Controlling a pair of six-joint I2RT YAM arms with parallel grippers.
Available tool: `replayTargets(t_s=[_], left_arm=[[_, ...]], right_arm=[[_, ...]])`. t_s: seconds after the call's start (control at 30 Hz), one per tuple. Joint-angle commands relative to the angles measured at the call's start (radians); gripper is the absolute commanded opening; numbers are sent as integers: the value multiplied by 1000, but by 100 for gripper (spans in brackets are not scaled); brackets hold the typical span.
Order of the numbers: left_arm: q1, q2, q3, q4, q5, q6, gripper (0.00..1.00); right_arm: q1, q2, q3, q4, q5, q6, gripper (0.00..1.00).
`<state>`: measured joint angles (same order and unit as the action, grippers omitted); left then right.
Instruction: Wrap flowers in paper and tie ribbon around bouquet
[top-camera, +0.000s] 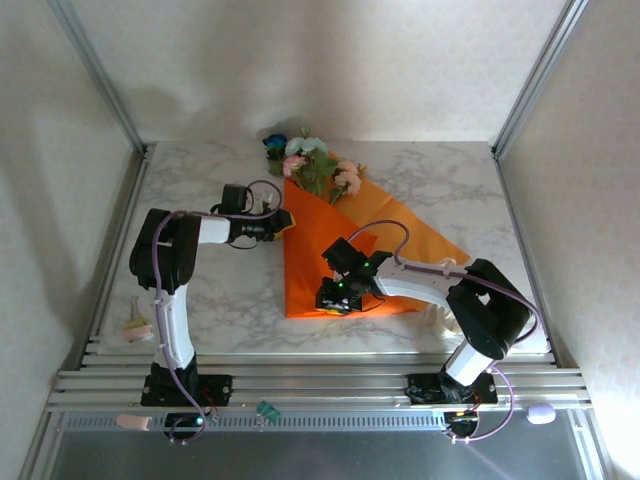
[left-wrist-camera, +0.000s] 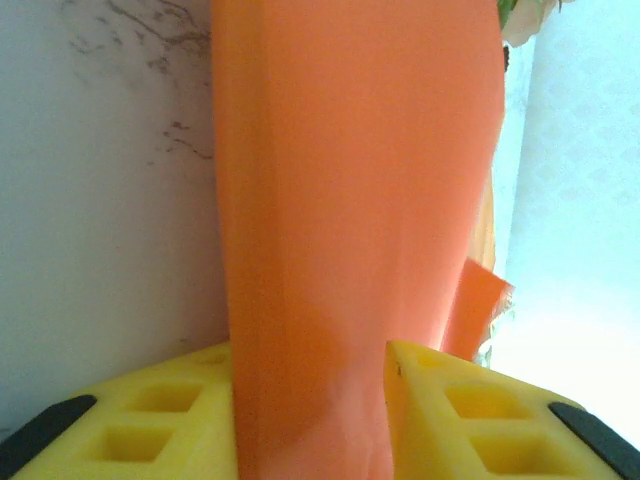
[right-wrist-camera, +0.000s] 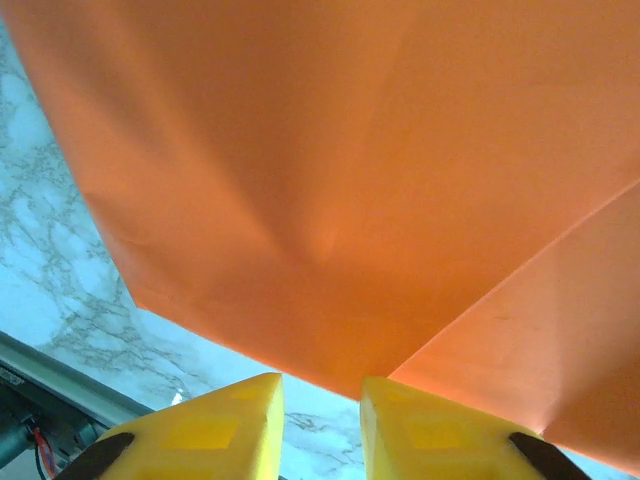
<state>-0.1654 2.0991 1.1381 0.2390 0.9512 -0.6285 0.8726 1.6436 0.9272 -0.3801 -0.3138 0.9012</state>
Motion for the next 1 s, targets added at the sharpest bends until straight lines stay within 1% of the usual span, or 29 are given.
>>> replayTargets(t_s=[0.0,0.1,0.23,0.3,0.33,0.5,0.53,0.57,0.6,0.63,0.67,0.73,0.77,0.83,0.87,0.97], left_arm=[[12,19,12,-55,-78,37,36],[9,30,37,-76,-106,47,33],[10,30,60,-98,-157,52,22],[11,27,60,-85,-165,42,11],[10,32,64,-83,-163,36,0],[16,52,72,-40,-144,-3,0],[17,54,79,-41,-146,-6,3],[17,59,90,-44,-147,-11,19],[18,66,99,-41,-145,-16,26],[18,75,114,-42,-145,-20,30],[18,88,131,-48,-145,-23,32],[17,115,166,-53,-141,-28,31],[18,131,183,-57,-142,-31,26],[19,159,217,-73,-150,-29,7],[18,170,227,-72,-150,-34,0],[19,178,242,-51,-152,-53,0]], right_arm=[[-17,31,16,30,10,1,25],[-21,64,44,36,4,-3,22],[-22,92,56,51,-8,1,16],[-23,102,54,57,-10,2,14],[-24,109,52,62,-13,2,11],[-28,145,50,52,-16,2,1],[-29,156,49,47,-19,1,0],[-30,165,48,41,-22,2,0],[-29,173,48,39,-28,0,0],[-29,178,47,40,-30,-2,0],[-29,181,45,39,-34,-4,0],[-29,186,45,35,-34,-4,0],[-29,190,48,33,-36,-6,0],[-29,194,51,31,-37,-5,0],[-29,195,54,30,-39,-5,0],[-29,197,58,23,-39,-7,0]])
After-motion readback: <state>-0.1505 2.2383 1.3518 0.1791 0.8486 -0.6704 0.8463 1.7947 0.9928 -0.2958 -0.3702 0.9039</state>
